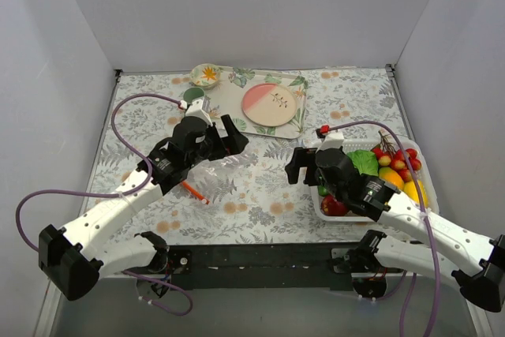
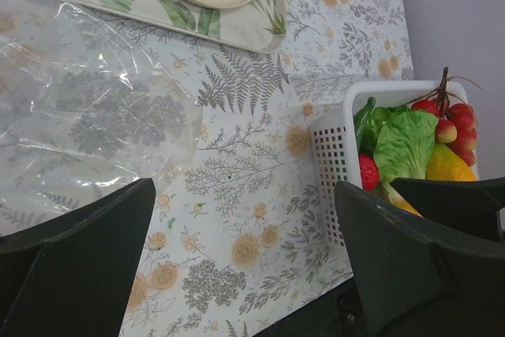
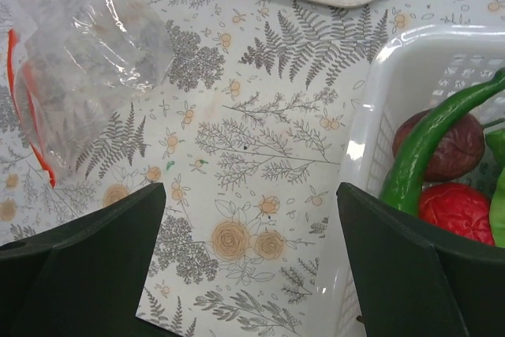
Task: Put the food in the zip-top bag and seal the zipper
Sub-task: Pick up the zipper food storage bag at the center of the board.
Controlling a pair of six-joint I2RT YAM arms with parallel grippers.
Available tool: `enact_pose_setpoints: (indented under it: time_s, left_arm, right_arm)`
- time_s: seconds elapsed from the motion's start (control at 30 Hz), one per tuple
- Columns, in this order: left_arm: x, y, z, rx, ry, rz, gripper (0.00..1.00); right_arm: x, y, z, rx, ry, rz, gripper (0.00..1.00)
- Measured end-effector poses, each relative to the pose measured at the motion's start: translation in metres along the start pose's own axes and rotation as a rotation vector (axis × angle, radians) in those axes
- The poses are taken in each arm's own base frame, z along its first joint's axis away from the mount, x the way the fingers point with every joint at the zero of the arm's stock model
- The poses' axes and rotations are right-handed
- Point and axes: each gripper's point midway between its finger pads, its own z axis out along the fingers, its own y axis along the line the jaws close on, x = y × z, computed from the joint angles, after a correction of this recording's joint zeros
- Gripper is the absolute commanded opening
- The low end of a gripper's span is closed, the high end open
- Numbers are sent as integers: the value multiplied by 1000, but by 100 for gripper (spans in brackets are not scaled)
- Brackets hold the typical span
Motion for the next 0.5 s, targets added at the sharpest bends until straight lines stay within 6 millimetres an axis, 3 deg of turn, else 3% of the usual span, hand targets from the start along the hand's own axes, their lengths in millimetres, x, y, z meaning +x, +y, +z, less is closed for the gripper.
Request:
enact_pose_setpoints:
  time_s: [0.17, 0.3, 0.4, 0.5]
  left_arm:
    - [-14, 0, -7, -51, -31, -54, 98]
    - [-25, 8, -11, -101, -49, -92, 98]
    - [-33, 23, -13, -150, -64, -128, 98]
    - [-44, 54, -15, -235, -78, -189, 98]
  right_arm:
    - [-9, 12, 13, 1, 15, -68, 99]
    - [-5, 26, 28, -43, 39, -102, 98]
    - [-4, 39, 37, -80, 56, -135, 99]
    - [-8, 67, 55, -136, 72, -184, 97]
